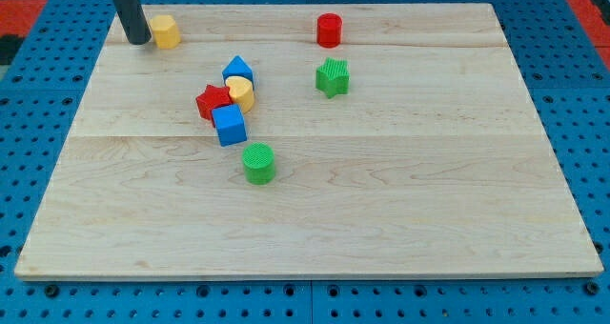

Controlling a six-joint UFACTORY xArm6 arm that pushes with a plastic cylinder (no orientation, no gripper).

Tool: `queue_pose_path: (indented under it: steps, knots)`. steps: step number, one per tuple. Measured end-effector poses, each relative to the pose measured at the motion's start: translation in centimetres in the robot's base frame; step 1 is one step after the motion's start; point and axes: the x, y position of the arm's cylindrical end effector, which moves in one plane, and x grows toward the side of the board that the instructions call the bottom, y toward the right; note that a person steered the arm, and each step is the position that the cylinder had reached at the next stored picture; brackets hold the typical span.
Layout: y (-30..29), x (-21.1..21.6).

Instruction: Move the yellow heart closer to green star

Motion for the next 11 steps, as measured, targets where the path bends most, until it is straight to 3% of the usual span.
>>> queue_pose_path:
  steps: [2,7,8,9,11]
  knots:
    - [0.0,3.4]
    - [2.3,4.6]
    - [2.1,7.6]
    - [5.4,10.3]
    - [13.2,10.6]
